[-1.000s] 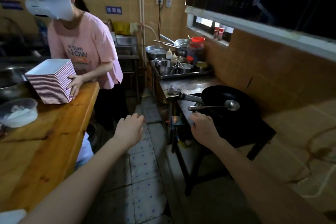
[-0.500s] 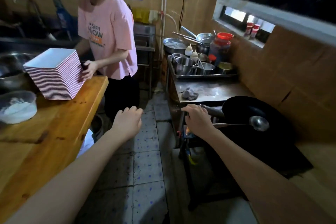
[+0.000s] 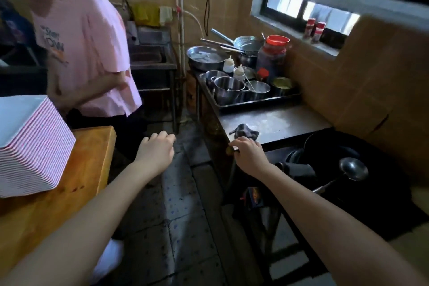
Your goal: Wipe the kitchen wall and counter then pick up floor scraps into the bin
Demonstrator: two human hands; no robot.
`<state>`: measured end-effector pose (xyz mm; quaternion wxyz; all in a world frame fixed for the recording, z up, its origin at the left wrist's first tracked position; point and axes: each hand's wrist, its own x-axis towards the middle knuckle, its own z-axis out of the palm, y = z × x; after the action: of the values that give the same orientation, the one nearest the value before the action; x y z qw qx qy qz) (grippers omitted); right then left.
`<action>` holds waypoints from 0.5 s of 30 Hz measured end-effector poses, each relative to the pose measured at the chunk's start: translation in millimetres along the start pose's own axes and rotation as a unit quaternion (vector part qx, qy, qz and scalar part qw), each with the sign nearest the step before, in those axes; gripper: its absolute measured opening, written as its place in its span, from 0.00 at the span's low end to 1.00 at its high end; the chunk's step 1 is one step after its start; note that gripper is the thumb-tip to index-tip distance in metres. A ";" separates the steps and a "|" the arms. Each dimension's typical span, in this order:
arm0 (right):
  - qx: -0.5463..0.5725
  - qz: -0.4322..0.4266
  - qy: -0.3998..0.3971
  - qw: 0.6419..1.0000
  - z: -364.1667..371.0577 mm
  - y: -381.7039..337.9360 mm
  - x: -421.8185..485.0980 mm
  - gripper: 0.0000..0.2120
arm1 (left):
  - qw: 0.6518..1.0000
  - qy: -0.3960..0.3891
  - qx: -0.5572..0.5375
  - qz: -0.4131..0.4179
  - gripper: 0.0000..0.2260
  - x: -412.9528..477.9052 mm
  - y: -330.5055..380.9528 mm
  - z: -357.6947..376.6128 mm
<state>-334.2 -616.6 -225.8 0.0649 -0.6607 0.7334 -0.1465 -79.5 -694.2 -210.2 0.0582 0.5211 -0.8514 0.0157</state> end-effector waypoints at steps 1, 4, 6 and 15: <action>-0.001 0.010 0.006 1.000 3.3 0.3 9.3 0.18 | 1.000 -0.005 0.001 0.008 0.13 13.9 -4.9 2.5; -0.006 0.035 0.019 0.999 13.6 6.2 30.7 0.18 | 0.999 -0.021 0.003 0.037 0.13 49.9 -12.2 12.8; -0.010 0.059 0.016 0.998 19.4 12.2 42.1 0.18 | 0.998 -0.033 0.002 0.052 0.13 70.7 -14.5 20.6; -0.006 0.155 -0.015 0.988 46.7 41.5 101.3 0.19 | 0.993 -0.076 0.010 0.094 0.13 157.9 -15.7 62.1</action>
<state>-372.1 -719.3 -272.6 0.0936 -0.5412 0.8269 -0.1207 -141.8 -846.6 -254.1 -0.0134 0.4386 -0.8986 -0.0095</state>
